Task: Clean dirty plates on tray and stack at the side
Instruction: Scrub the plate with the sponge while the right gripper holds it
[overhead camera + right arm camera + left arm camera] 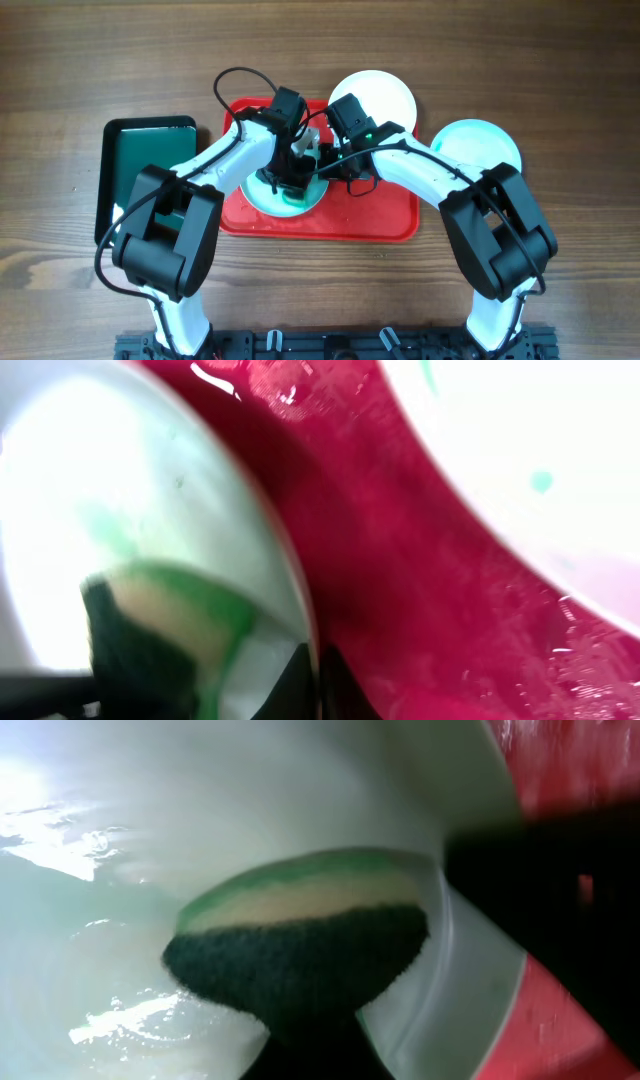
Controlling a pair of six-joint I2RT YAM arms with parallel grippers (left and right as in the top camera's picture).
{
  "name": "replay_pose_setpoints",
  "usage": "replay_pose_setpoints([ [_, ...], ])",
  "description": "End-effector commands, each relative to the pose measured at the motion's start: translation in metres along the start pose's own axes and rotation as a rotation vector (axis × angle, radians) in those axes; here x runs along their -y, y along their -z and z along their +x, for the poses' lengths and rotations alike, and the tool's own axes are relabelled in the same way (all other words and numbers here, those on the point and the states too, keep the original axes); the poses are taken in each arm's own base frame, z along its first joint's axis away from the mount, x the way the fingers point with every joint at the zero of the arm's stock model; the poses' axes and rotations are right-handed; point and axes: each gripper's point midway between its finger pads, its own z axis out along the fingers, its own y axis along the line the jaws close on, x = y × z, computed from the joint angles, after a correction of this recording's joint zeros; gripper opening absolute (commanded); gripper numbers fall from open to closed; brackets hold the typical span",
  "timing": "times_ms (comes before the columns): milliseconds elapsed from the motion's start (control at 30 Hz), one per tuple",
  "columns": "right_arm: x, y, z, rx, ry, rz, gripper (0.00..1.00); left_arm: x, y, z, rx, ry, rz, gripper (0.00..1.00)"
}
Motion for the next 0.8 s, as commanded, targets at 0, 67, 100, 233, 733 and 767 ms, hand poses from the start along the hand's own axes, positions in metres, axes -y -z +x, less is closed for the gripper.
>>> replay_pose_setpoints([
  [0, -0.005, -0.004, 0.000, -0.009, 0.012, -0.012, 0.04, -0.047, 0.001, -0.027, 0.144, 0.241, -0.232, 0.04],
  [67, -0.005, -0.004, 0.000, -0.009, 0.012, -0.012, 0.04, -0.073, 0.011, -0.041, 0.244, 0.361, -0.347, 0.04],
  [100, -0.005, -0.004, 0.000, -0.009, 0.012, -0.011, 0.04, -0.084, 0.017, -0.045, 0.286, 0.418, -0.400, 0.04],
  [233, -0.005, -0.004, 0.000, -0.009, 0.012, -0.011, 0.04, -0.114, 0.033, -0.040, 0.355, 0.550, -0.566, 0.04],
  [733, -0.006, -0.004, 0.001, -0.015, 0.012, -0.021, 0.04, 0.033, 0.003, -0.010, 0.019, 0.076, 0.273, 0.04],
  [767, -0.006, -0.004, 0.001, -0.015, 0.012, -0.021, 0.04, 0.033, 0.004, -0.023, 0.069, 0.080, 0.277, 0.04],
])
